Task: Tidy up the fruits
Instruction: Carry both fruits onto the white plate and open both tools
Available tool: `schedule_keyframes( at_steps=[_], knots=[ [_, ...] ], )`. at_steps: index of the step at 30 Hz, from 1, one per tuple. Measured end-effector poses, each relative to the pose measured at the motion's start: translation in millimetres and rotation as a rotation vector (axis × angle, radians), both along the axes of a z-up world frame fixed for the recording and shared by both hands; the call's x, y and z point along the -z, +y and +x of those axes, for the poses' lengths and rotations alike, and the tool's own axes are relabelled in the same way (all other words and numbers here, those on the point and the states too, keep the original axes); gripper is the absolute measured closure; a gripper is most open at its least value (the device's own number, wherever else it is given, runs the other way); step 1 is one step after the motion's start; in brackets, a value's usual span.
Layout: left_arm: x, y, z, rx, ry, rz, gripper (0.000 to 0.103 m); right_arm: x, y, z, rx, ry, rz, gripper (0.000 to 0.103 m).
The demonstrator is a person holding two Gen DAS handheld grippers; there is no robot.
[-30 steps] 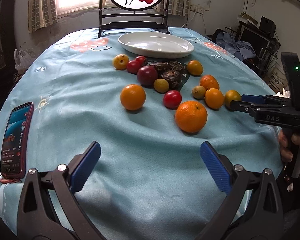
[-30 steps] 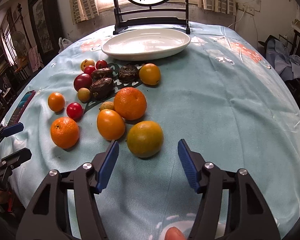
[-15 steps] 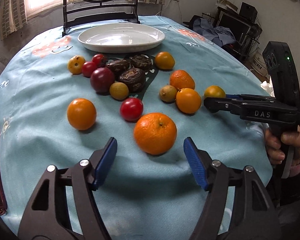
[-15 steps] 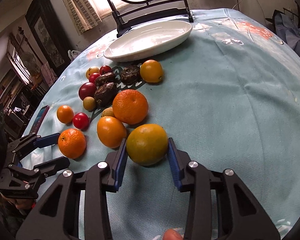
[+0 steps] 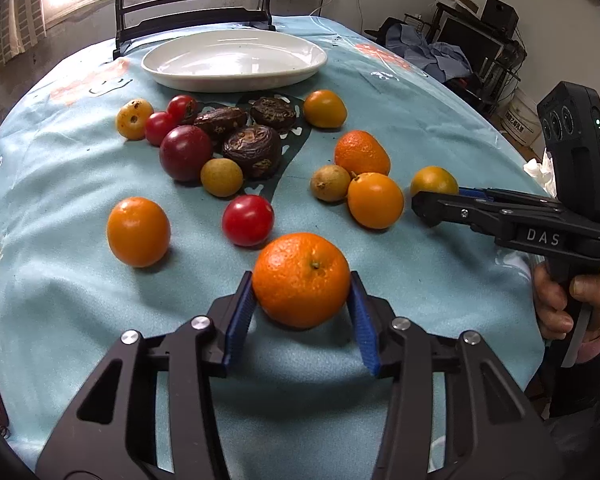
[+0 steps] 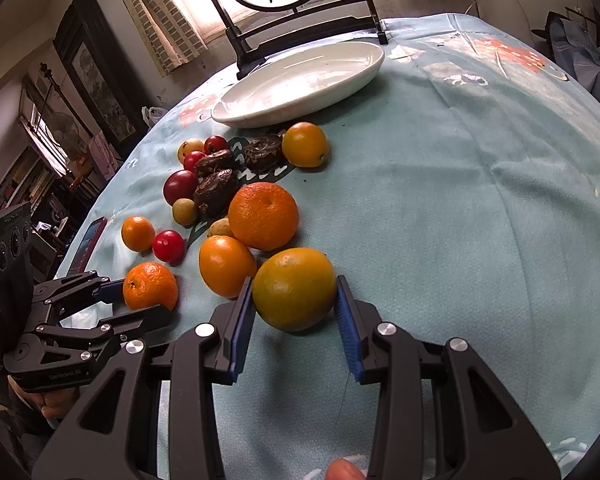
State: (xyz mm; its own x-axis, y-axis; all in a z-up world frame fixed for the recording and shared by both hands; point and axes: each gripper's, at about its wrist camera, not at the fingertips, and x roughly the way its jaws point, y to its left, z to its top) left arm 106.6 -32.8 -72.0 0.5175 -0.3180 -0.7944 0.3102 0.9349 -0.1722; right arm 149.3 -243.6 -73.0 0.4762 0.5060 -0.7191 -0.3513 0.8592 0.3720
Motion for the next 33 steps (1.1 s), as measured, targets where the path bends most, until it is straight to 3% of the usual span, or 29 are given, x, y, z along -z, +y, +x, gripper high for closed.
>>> schedule_keyframes(
  at_steps=[4, 8, 14, 21, 27, 29, 33],
  knots=[
    [-19, 12, 0, 0.01, -0.037, -0.059, 0.057, -7, 1, -1, -0.012, -0.02, 0.0, 0.064],
    [-51, 29, 21, -0.004, -0.09, -0.113, 0.057, -35, 2, 15, 0.0, -0.082, 0.025, 0.063],
    [-84, 42, 111, -0.063, -0.129, -0.116, 0.057, -69, 24, 94, 0.04, -0.177, 0.024, 0.063],
    [-52, 40, 228, -0.151, 0.007, -0.026, 0.056, -45, 61, 198, 0.054, -0.108, -0.101, 0.064],
    [-25, 38, 259, -0.175, 0.071, 0.033, 0.054, -21, 75, 227, 0.017, -0.032, -0.123, 0.063],
    [-28, 39, 258, -0.176, 0.051, 0.028, 0.021, -20, 74, 225, 0.008, -0.02, -0.119, 0.06],
    [-53, 48, 239, -0.212, -0.021, -0.03, 0.012, -41, 71, 208, 0.0, -0.105, -0.088, 0.053]
  ],
)
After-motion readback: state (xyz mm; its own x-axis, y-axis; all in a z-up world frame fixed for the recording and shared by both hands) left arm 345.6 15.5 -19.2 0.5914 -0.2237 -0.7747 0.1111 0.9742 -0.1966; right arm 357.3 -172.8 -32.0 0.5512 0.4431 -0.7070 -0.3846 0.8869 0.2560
